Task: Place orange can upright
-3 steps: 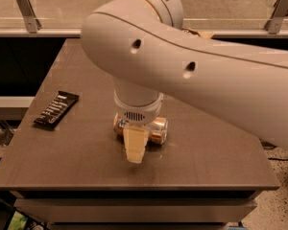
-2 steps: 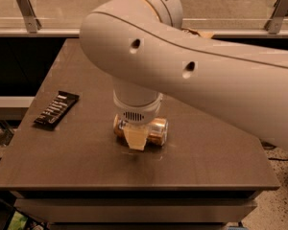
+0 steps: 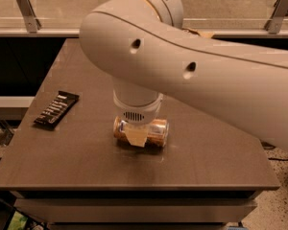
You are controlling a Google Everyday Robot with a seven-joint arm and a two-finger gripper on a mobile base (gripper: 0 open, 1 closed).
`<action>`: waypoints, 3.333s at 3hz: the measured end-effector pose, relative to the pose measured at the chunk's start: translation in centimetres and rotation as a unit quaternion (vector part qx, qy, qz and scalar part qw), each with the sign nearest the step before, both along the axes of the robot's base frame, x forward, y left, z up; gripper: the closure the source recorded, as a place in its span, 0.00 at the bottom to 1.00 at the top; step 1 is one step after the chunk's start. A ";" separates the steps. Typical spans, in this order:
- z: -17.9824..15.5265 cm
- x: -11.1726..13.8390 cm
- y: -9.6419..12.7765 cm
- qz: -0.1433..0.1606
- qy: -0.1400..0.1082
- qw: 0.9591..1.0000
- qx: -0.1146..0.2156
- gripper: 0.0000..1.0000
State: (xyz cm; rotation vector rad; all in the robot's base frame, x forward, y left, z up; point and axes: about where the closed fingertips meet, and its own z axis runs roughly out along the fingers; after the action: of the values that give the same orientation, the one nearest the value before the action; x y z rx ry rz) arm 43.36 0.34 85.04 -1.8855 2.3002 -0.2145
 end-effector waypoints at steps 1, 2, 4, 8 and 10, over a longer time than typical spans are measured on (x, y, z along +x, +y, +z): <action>0.1 0.0 0.1 0.001 -0.001 1.000 0.000 1.00; 0.5 0.2 -0.1 0.002 -0.006 1.000 0.005 1.00; 3.5 0.6 -2.1 -0.005 -0.055 0.997 0.047 1.00; 9.2 5.3 -7.7 0.038 -0.118 0.966 0.229 1.00; 9.4 8.1 -9.1 0.048 -0.124 0.941 0.312 1.00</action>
Offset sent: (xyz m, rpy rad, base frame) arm -0.0002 0.0004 0.0006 0.0005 -0.0021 0.0009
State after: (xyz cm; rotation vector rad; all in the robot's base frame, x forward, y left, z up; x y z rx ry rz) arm 51.47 -8.80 94.44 -1.5288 1.8091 0.2524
